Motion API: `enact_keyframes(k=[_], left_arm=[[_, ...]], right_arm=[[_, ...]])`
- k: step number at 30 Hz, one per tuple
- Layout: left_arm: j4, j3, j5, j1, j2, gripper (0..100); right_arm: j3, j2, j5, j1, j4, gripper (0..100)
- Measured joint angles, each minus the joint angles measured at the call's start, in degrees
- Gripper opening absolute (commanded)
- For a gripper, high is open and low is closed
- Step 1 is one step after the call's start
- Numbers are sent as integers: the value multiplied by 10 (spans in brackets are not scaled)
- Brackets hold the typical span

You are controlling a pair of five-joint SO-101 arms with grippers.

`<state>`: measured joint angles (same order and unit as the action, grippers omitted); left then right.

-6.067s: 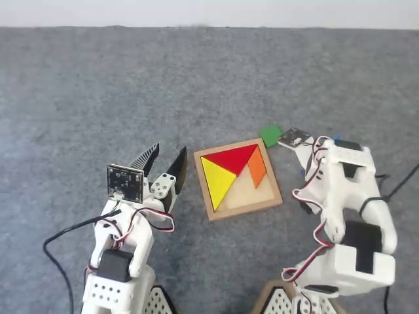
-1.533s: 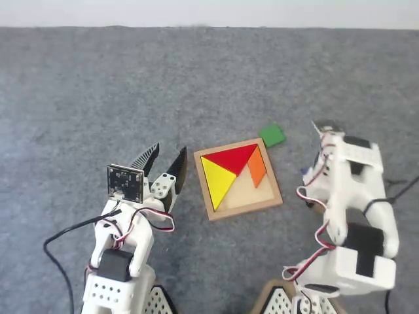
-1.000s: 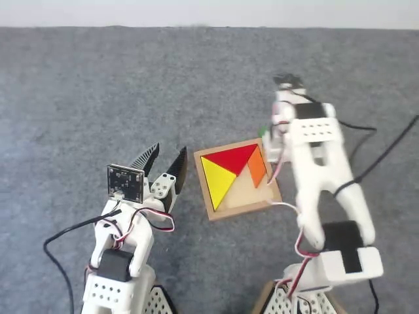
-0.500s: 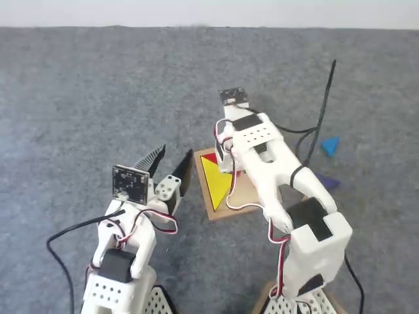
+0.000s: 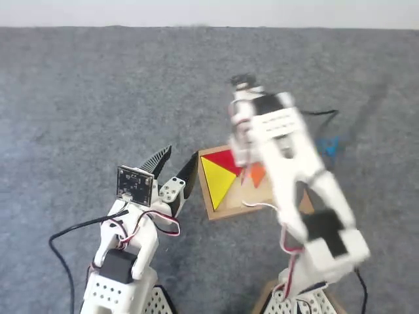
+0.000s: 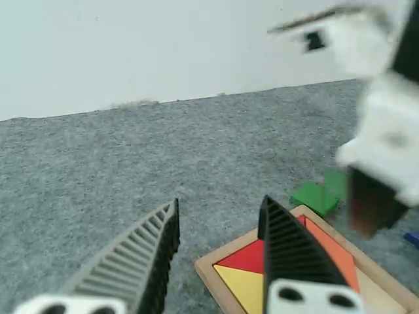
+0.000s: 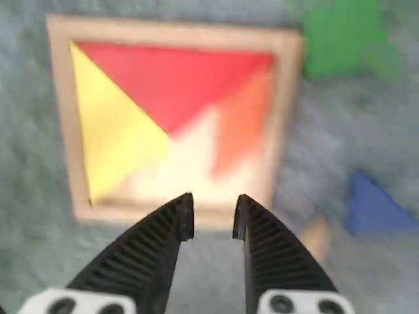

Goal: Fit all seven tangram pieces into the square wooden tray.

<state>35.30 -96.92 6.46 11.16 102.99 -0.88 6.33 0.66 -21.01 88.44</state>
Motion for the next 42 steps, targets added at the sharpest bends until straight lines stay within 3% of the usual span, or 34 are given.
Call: enact_keyframes(k=[7, 14, 19, 23, 27, 32, 42], left_arm=[[0, 0, 0, 0, 0, 195], [4, 0, 0, 0, 0, 195], [9, 0, 0, 0, 0, 195], [9, 0, 0, 0, 0, 195], [9, 0, 0, 0, 0, 195], [9, 0, 0, 0, 0, 195], [9, 0, 0, 0, 0, 195]], right_arm=[[-150, -232, -124, 200, 11, 116], [-424, -375, -187, 256, -57, 261], [-483, -392, -198, 281, -92, 264], [-484, -392, -254, 275, -98, 265], [-503, -392, -270, 224, -103, 265], [-507, -392, -244, 154, -105, 266], [-507, -321, -207, 142, -168, 268]])
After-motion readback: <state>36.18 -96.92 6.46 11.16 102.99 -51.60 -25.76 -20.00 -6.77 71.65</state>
